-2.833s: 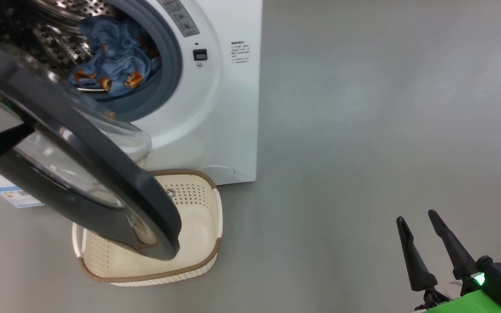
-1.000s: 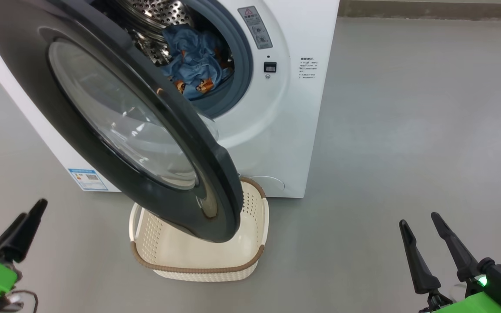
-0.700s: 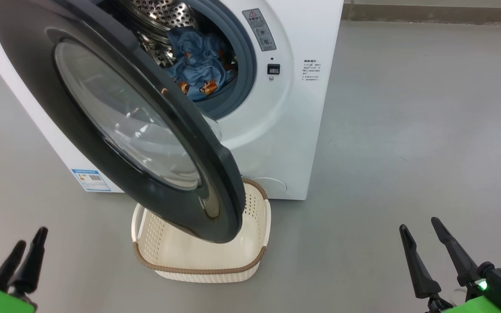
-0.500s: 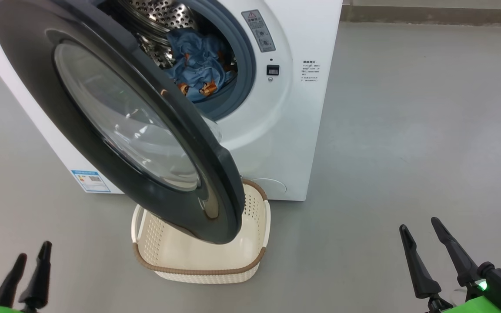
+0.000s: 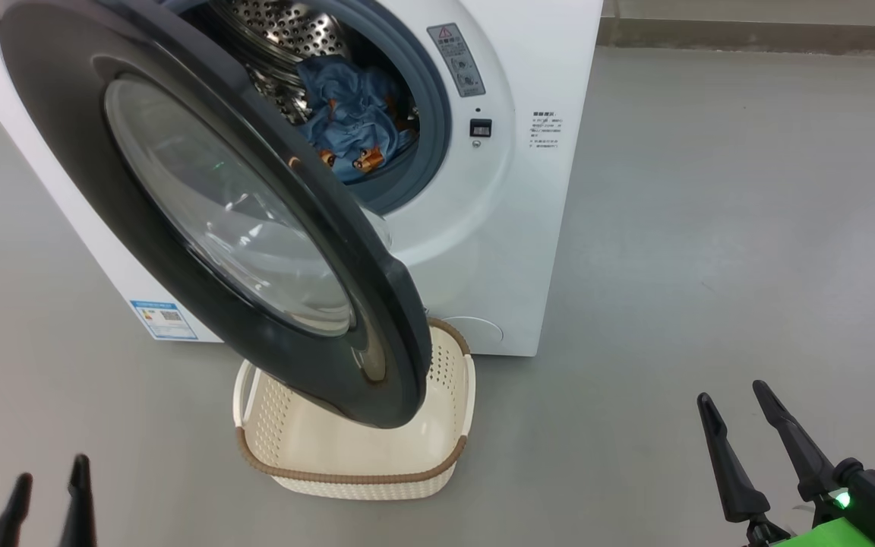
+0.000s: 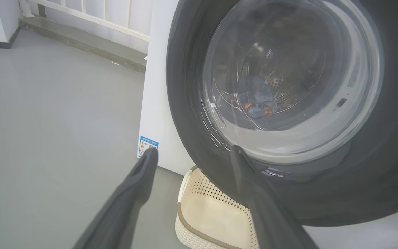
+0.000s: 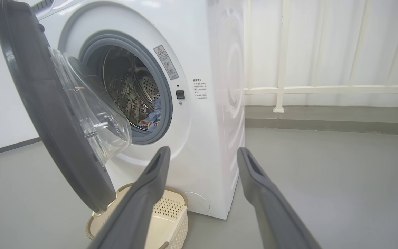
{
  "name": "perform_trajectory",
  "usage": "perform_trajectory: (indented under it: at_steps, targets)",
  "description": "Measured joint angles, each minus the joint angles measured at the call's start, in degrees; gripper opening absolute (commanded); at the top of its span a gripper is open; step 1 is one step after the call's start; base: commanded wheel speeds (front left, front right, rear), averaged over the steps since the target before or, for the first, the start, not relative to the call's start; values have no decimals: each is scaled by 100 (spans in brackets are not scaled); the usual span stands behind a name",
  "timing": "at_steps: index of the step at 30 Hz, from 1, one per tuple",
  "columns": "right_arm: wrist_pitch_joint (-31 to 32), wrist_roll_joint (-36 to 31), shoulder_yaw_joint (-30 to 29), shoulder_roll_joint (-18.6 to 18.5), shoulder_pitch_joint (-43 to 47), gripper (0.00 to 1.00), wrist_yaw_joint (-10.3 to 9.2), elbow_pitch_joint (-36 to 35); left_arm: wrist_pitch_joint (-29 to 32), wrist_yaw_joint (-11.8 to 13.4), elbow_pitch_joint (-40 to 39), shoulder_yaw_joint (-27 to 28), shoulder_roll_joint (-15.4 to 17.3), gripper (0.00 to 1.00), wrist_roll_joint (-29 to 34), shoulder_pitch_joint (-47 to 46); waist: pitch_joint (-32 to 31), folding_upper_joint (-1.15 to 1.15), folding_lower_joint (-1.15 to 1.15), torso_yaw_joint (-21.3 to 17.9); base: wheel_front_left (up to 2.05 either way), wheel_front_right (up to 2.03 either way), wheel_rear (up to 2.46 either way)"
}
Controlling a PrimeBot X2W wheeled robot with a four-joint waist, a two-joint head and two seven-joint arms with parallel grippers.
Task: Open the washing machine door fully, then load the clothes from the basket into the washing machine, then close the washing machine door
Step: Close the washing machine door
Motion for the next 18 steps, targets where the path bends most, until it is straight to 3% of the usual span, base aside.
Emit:
perform_trajectory:
  at_steps: [10,18]
  targets:
    - [0,12,16,0,2,100,0,11,-1,-1,-591,947,-914,100,2351,544,-30,0,0,-2,0,0,0]
    - [0,35,21,-1,2,100,0,11,-1,-1,-658,1134,-1224,100,2762,586,-2,0,0,26,0,0,0]
